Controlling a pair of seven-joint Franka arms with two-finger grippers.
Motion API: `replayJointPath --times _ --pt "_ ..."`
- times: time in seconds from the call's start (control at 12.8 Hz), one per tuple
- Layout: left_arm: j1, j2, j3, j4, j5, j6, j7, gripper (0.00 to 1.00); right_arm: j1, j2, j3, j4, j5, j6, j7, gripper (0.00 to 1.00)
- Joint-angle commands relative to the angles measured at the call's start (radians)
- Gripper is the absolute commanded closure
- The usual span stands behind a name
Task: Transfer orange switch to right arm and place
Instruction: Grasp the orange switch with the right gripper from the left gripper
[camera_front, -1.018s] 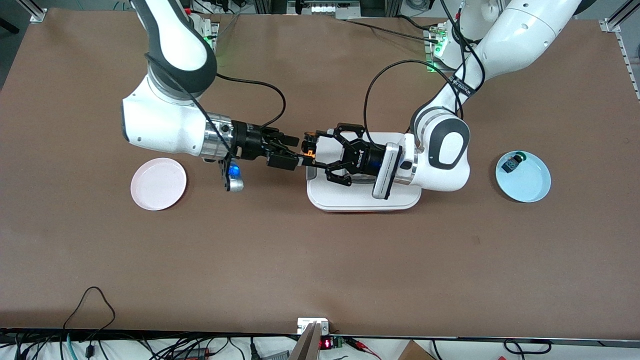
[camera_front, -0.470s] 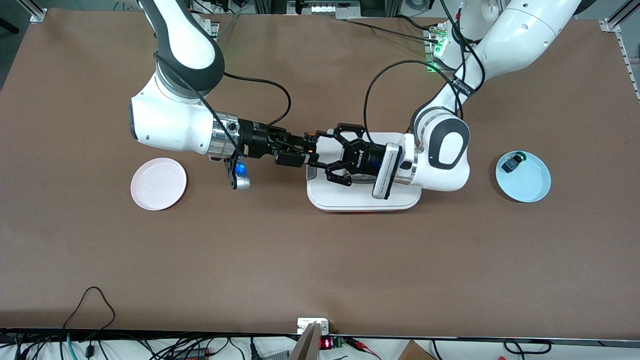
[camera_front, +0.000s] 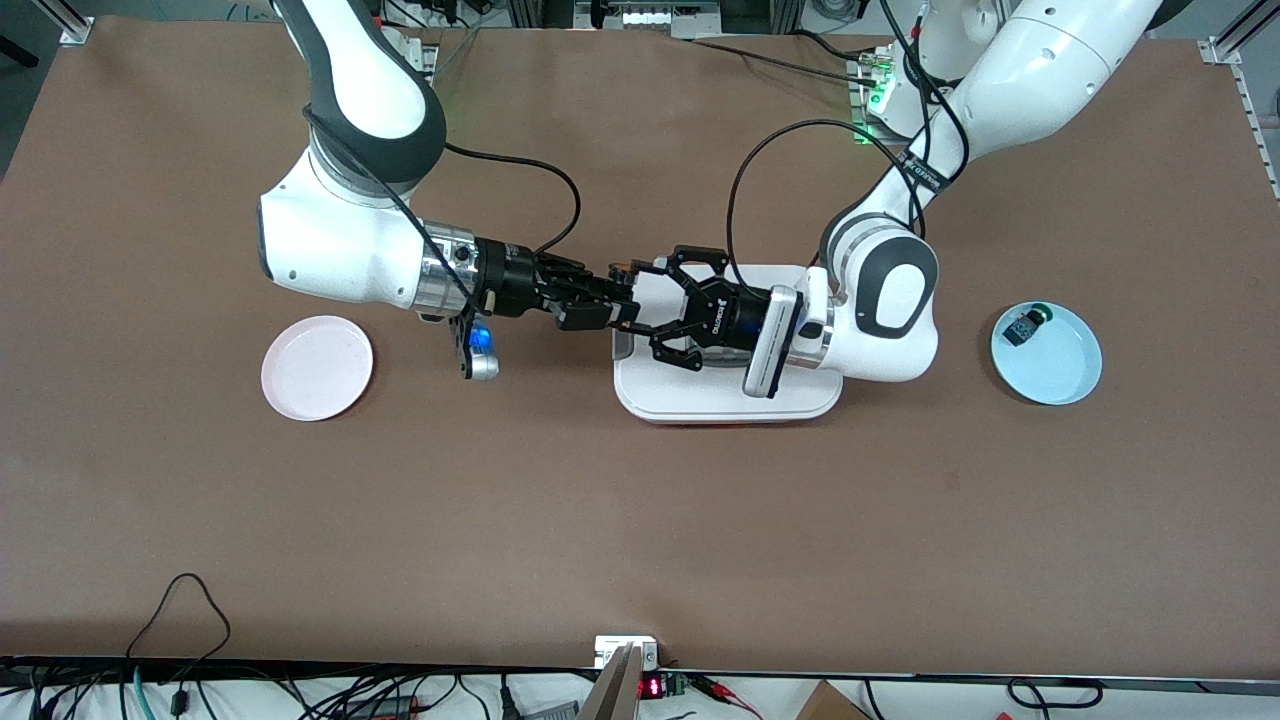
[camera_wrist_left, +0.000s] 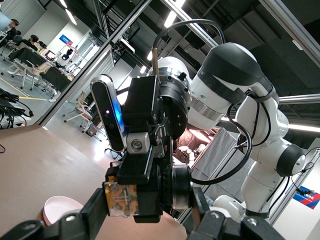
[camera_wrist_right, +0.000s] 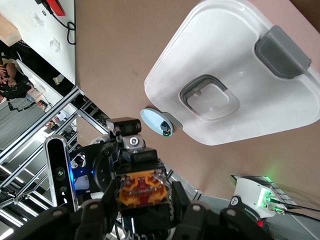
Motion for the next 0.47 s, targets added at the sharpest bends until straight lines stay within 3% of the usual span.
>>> replayJointPath --times 0.0,0.39 --pt "0.014 -0.032 -0.001 -0.029 -0.033 0.008 0.072 0.00 0.003 -0.007 -0.005 0.001 0.028 0.003 0.009 0.86" --pt "0.037 -0.036 -0.001 -0.026 -0.020 -0.005 0.014 0.00 -0.008 -0.006 -0.010 0.011 0.025 -0.006 -0.003 0.90"
